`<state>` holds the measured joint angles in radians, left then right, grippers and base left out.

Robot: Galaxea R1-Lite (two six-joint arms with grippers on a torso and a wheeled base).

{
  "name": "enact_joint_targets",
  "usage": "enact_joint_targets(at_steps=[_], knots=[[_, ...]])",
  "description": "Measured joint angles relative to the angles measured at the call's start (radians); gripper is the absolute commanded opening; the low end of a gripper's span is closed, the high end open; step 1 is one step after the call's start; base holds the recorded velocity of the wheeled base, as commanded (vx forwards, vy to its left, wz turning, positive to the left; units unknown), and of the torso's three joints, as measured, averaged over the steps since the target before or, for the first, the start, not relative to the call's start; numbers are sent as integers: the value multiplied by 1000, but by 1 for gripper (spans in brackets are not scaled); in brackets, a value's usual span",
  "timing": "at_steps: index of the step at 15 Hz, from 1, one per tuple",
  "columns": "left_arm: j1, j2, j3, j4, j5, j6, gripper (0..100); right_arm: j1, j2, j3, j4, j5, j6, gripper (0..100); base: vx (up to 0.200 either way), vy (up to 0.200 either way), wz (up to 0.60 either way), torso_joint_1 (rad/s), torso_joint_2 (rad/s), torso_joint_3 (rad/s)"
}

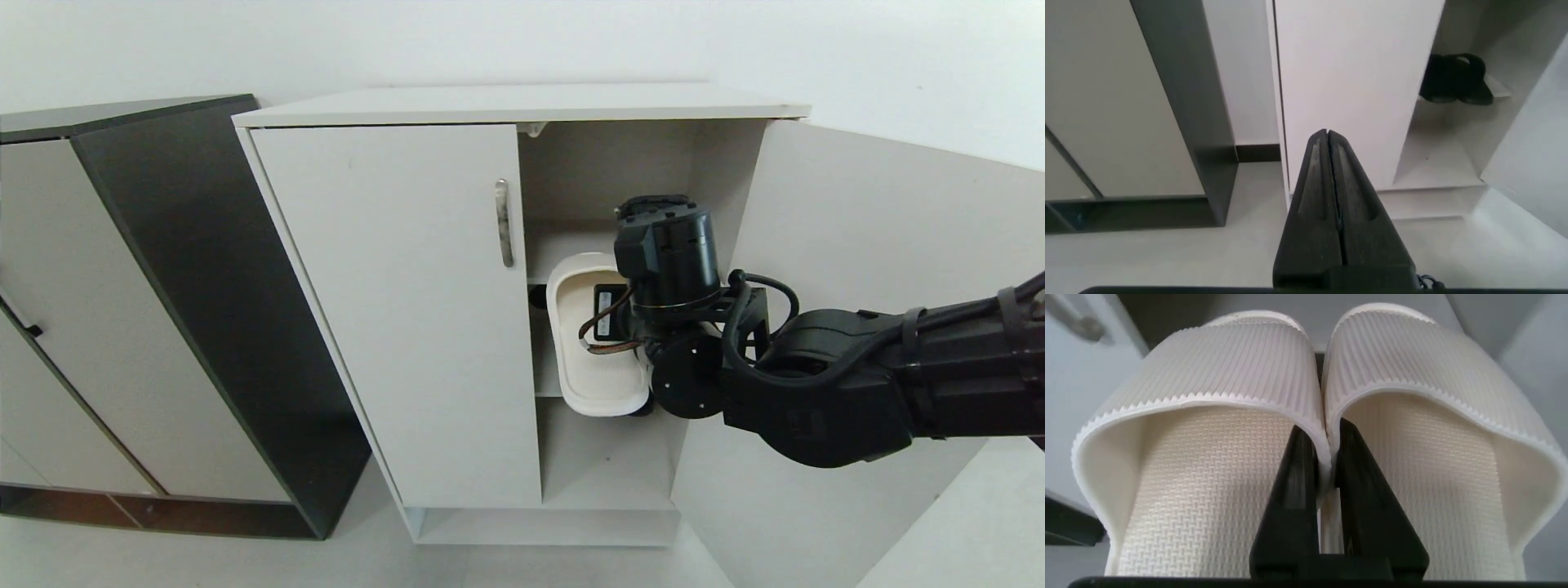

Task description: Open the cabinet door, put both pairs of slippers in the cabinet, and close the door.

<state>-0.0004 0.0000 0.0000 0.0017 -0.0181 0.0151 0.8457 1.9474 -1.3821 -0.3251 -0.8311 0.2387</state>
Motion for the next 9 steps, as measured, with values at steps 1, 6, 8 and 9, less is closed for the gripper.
enact_joint_targets(at_steps=[1, 6, 8, 9], knots=[[0, 0, 0, 0, 0, 0, 0, -2, 0, -1, -1, -1, 0, 0, 200, 0, 0, 7, 2, -2], [0, 0, 0, 0, 0, 0, 0, -2, 0, 0, -1, -1, -2, 0, 200, 0, 0, 2, 3, 2], [0, 0, 0, 0, 0, 0, 0, 0, 0, 0, 2, 0, -3, 0, 200, 0, 0, -2, 2, 5], [0, 0, 0, 0, 0, 0, 0, 0, 0, 0, 2, 0, -3, 0, 200, 0, 0, 7, 7, 2]])
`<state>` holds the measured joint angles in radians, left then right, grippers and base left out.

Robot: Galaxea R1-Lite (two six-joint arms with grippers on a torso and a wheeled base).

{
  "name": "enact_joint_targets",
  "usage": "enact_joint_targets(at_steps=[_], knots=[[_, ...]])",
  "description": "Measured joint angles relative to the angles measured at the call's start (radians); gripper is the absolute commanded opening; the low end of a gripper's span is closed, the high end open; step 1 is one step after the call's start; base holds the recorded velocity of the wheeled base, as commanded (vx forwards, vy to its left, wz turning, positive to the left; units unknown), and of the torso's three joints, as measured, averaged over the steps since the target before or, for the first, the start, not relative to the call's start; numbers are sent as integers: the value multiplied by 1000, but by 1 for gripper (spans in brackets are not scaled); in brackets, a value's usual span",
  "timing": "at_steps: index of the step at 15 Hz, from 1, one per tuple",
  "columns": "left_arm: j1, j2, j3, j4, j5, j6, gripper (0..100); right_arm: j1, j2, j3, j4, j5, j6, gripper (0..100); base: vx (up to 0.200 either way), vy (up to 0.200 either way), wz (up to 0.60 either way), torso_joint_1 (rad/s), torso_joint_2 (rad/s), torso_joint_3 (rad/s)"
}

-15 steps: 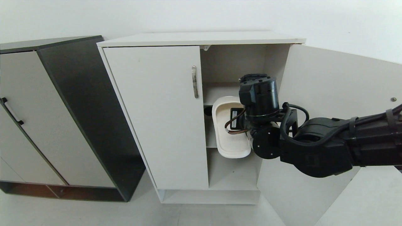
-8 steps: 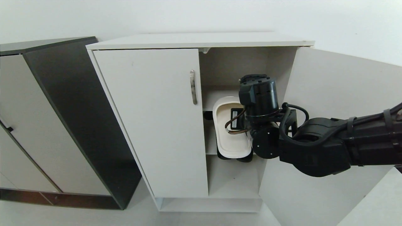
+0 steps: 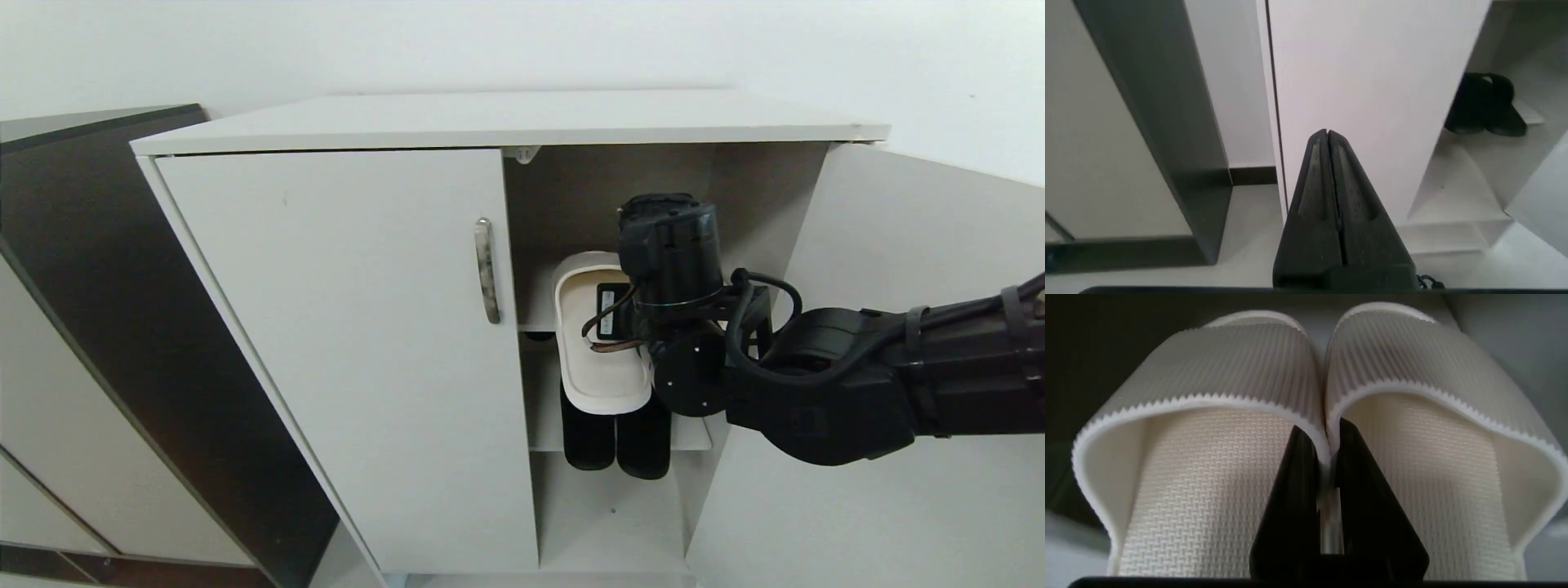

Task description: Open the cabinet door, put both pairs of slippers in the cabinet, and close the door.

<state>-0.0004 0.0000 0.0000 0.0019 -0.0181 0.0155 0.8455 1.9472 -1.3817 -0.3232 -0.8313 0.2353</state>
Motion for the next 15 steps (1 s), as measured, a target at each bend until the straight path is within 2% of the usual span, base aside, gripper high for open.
enact_joint_targets(at_steps=[1, 9, 15], knots=[[0, 0, 0, 0, 0, 1, 0, 0, 0, 0, -1, 0, 1, 0, 200, 0, 0, 2, 2, 2], [0, 0, 0, 0, 0, 0, 0, -6, 8, -6, 1, 8, 0, 0, 0, 0, 0, 0, 0, 0], [-1, 0, 0, 0, 0, 0, 0, -50, 42, -42, 5, 32, -1, 0, 0, 0, 0, 0, 0, 0]])
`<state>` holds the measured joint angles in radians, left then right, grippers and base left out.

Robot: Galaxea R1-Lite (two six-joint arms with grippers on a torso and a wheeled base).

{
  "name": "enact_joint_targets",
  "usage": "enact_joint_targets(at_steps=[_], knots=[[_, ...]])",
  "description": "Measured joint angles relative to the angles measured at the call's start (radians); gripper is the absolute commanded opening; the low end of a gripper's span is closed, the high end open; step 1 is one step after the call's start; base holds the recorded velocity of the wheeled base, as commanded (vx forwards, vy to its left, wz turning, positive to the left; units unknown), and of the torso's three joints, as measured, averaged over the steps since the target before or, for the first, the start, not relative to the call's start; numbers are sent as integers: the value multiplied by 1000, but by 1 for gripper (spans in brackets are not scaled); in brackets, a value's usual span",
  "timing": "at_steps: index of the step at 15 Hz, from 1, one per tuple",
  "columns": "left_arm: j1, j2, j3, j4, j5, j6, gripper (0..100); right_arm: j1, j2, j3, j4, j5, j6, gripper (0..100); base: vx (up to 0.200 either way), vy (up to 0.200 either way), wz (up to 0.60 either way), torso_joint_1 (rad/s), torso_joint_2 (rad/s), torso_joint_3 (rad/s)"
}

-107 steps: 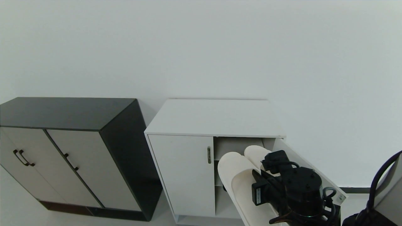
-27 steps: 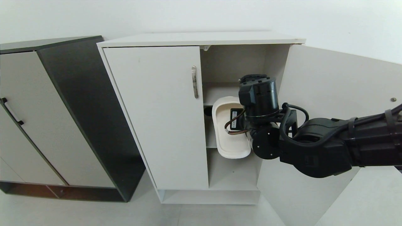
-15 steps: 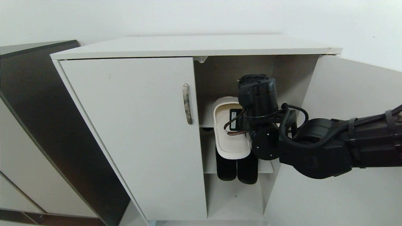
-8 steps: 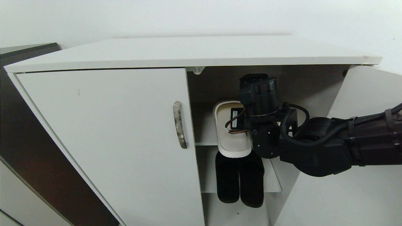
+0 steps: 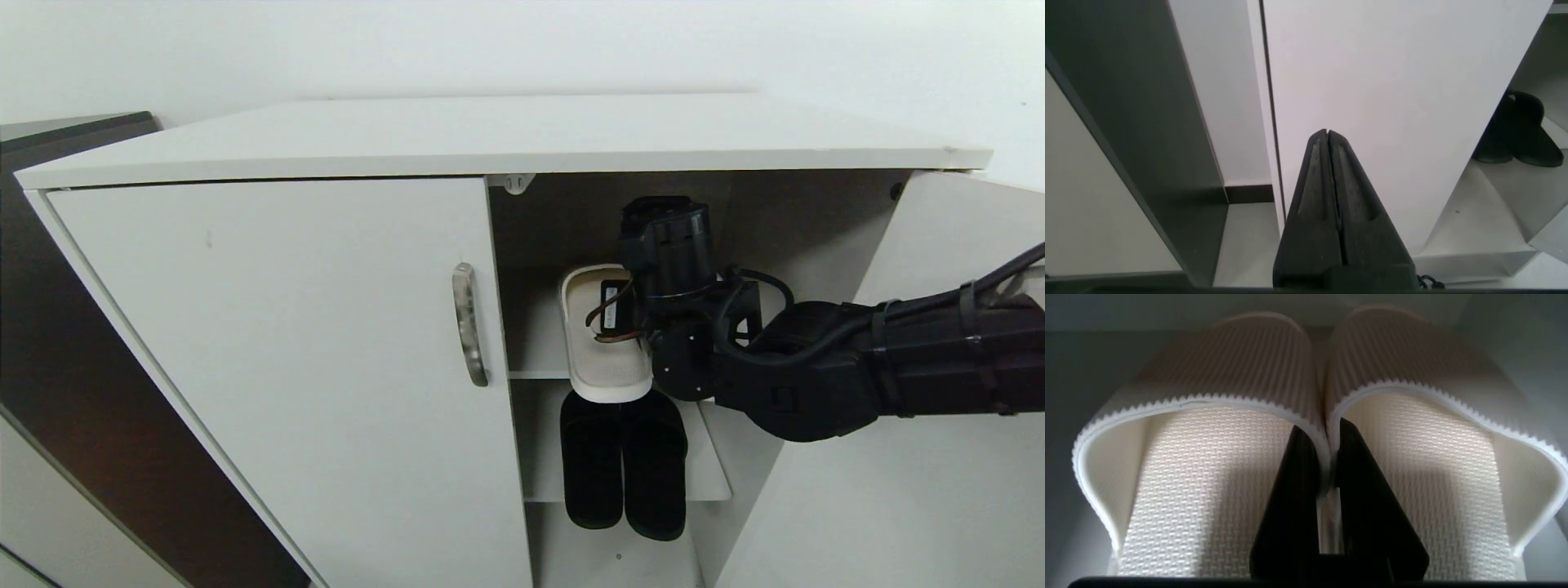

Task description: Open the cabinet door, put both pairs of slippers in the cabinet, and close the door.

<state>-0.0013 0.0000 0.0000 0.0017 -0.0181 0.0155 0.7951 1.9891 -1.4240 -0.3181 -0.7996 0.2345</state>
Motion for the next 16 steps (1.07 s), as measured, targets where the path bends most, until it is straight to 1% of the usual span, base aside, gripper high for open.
enact_joint_targets(at_steps=[6, 13, 14, 16], knots=[[1, 0, 0, 0, 0, 0, 0, -17, 33, -55, 1, 3, -20, 0, 0, 0, 0, 0, 0, 0], [0, 0, 0, 0, 0, 0, 0, -18, 63, -70, 1, 2, -21, 0, 0, 0, 0, 0, 0, 0], [0, 0, 0, 0, 0, 0, 0, -18, 65, -70, 1, 2, -21, 100, 0, 0, 0, 0, 0, 0], [1, 0, 0, 0, 0, 0, 0, -18, 67, -70, 0, 2, -21, 100, 0, 0, 0, 0, 0, 0]])
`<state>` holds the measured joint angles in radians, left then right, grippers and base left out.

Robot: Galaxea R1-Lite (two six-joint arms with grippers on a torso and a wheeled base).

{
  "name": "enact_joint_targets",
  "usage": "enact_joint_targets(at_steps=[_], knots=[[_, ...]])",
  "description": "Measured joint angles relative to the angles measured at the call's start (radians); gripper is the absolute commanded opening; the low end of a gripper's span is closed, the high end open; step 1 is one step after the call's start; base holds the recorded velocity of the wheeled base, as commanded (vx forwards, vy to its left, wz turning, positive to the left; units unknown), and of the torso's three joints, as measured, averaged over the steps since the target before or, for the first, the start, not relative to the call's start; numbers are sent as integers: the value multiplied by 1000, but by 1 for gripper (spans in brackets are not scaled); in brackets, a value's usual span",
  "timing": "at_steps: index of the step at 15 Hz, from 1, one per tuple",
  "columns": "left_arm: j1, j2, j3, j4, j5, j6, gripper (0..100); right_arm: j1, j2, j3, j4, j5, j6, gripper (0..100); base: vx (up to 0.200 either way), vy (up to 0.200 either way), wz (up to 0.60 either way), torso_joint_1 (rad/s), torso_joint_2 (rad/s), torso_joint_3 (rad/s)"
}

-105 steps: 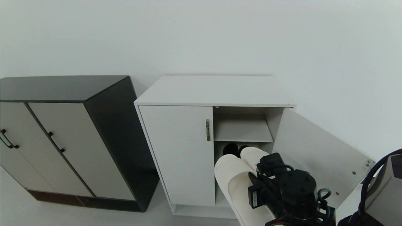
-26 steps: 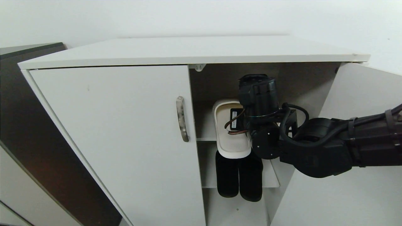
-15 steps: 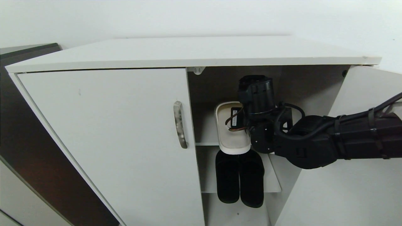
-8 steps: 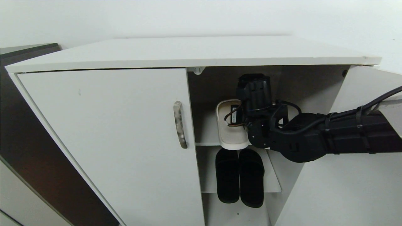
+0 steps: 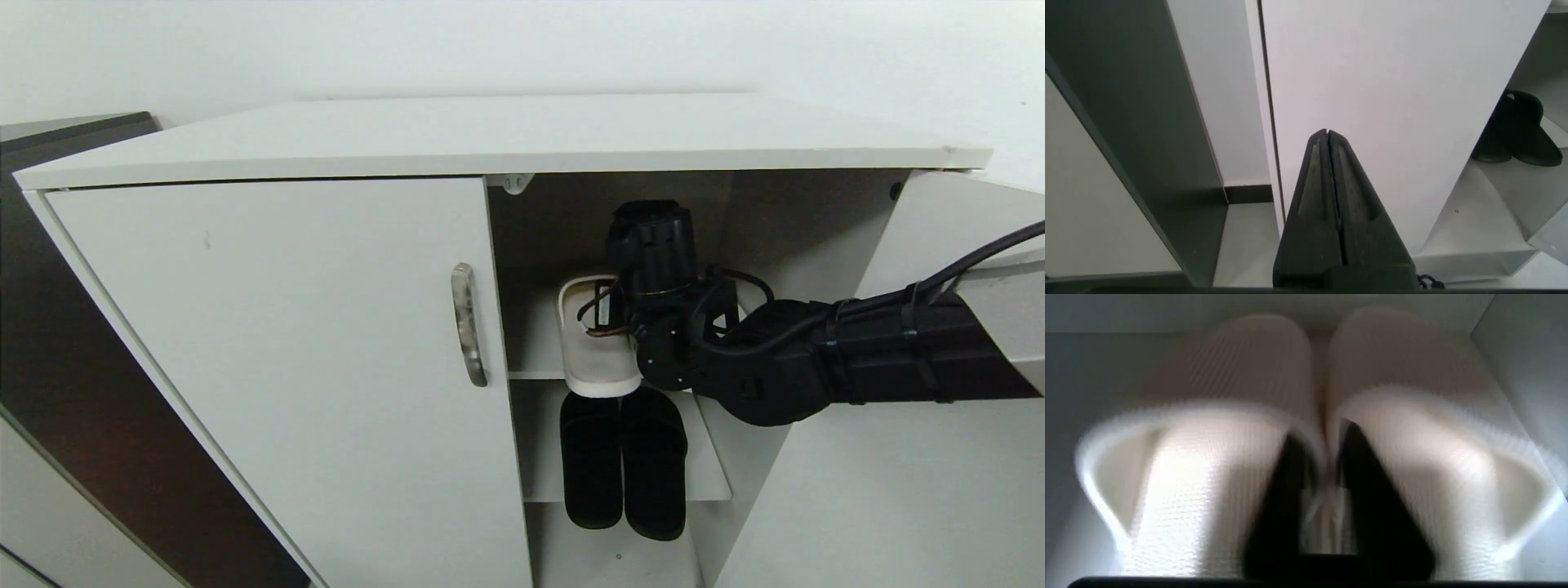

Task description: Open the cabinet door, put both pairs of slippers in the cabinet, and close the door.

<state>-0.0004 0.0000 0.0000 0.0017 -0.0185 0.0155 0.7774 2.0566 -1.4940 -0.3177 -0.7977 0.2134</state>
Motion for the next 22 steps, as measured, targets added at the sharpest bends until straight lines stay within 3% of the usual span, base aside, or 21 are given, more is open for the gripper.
enact_joint_targets(at_steps=[5, 11, 18, 19, 22], knots=[[0, 0, 0, 0, 0, 0, 0, 15, -25, 41, 0, -3, 0, 100, 0, 0, 0, 0, 0, 0], [0, 0, 0, 0, 0, 0, 0, 68, -147, 230, -20, -11, 11, 100, 0, 0, 0, 0, 0, 0], [-1, 0, 0, 0, 0, 0, 0, 149, -289, 524, -254, 0, 9, 100, 0, 0, 0, 0, 0, 0], [0, 0, 0, 0, 0, 0, 0, 159, -297, 547, -269, 1, 9, 0, 0, 0, 0, 0, 0, 0], [0, 0, 0, 0, 0, 0, 0, 187, -309, 583, -291, 15, 12, 0, 0, 0, 0, 0, 0, 0]])
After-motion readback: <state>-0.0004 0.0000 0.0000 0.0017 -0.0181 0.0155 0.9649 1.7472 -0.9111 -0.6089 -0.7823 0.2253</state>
